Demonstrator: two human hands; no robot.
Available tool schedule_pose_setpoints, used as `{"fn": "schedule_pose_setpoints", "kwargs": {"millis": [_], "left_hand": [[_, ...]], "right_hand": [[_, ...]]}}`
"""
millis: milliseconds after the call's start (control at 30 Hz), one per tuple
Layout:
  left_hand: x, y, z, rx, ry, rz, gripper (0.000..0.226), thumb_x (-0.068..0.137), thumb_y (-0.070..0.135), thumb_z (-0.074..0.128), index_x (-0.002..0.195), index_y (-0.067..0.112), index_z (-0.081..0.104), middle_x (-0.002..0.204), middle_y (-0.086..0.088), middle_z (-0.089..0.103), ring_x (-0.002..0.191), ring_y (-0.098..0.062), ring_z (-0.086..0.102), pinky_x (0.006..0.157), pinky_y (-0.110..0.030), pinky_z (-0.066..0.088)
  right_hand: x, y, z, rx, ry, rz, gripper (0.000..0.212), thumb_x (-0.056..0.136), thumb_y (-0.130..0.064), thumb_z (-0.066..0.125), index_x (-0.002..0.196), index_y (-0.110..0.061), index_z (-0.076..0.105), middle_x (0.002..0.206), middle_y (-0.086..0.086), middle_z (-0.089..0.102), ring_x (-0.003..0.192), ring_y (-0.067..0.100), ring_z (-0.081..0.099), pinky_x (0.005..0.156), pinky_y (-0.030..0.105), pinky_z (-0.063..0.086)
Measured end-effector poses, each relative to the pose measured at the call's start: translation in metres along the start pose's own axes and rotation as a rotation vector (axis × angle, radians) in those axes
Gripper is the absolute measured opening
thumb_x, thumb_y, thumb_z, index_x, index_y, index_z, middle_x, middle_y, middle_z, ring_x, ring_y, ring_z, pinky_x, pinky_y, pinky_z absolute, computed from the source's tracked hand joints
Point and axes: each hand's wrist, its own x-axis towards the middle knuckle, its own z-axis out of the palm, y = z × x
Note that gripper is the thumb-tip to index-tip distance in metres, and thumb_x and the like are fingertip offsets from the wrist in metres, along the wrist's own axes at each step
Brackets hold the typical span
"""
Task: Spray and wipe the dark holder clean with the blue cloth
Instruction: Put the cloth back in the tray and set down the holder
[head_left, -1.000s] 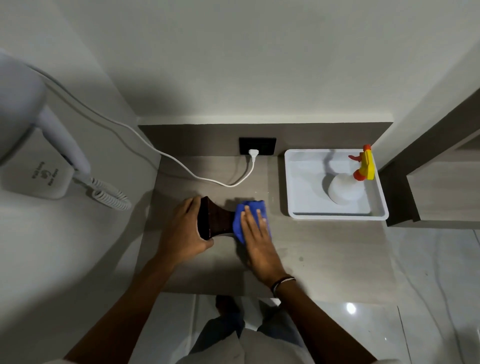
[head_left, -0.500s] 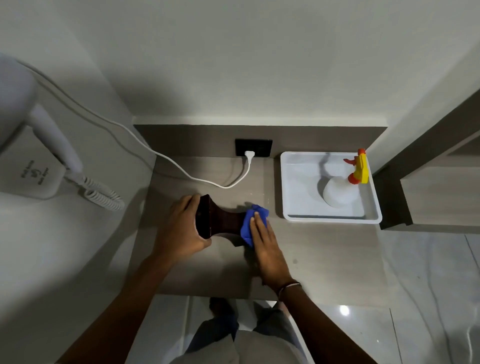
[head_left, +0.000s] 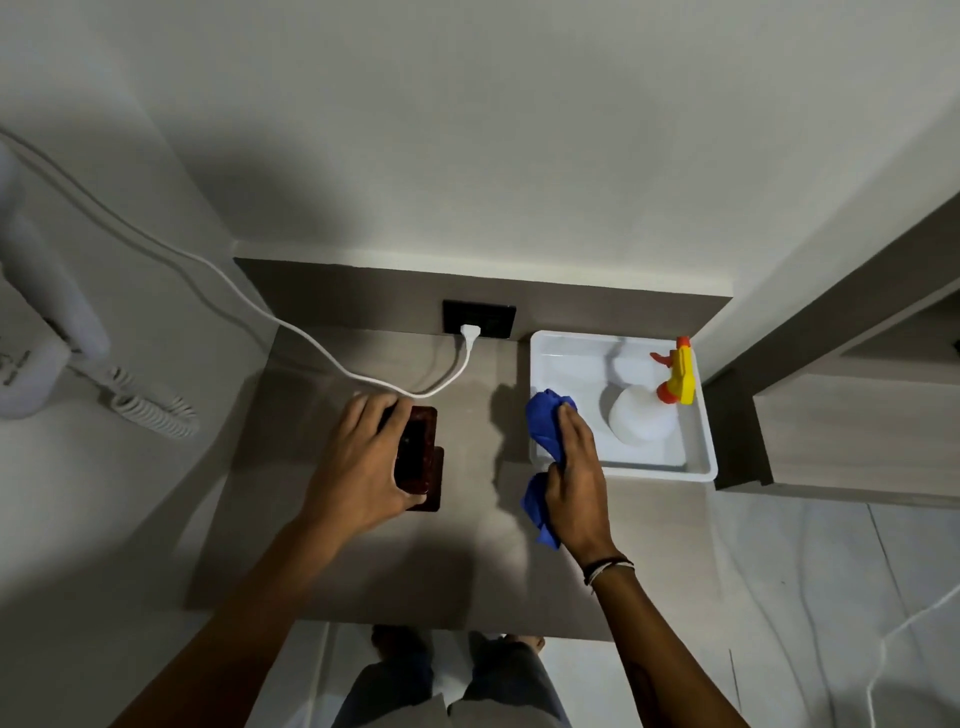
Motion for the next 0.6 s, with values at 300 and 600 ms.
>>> {"fn": "schedule_pose_setpoints", "kwargs": {"millis": [300,600], "left_hand": [[0.001,-0.007,0.018,0.017,0.04,0.019,0.123,0.05,0.073,0.088,0.148,0.01,0.049,0.141,-0.011,0.049,0.135,-0.04,0.046,0.124,-0.058,0.033],[-0.001,-0.002,0.024,0.041,0.149,0.043,0.12,0.077,0.094,0.056,0.151,0.0,0.051,0.141,-0.02,0.057,0.135,-0.043,0.051,0.125,-0.06,0.028]], "right_hand": [[0.094,0.006,-0.023,-0.364,-0.074,-0.079,0.083,0.096,0.014,0.059,0.169,-0.005,0.023,0.176,0.014,0.026,0.162,0.035,0.031,0.133,0.044,0.031],[0.115,0.036,0.023,-0.915,-0.549,-0.031,0.095,0.107,-0.035,0.051,0.167,0.005,-0.011,0.176,0.027,-0.018,0.164,0.051,-0.013,0.136,0.055,0.001]]}}
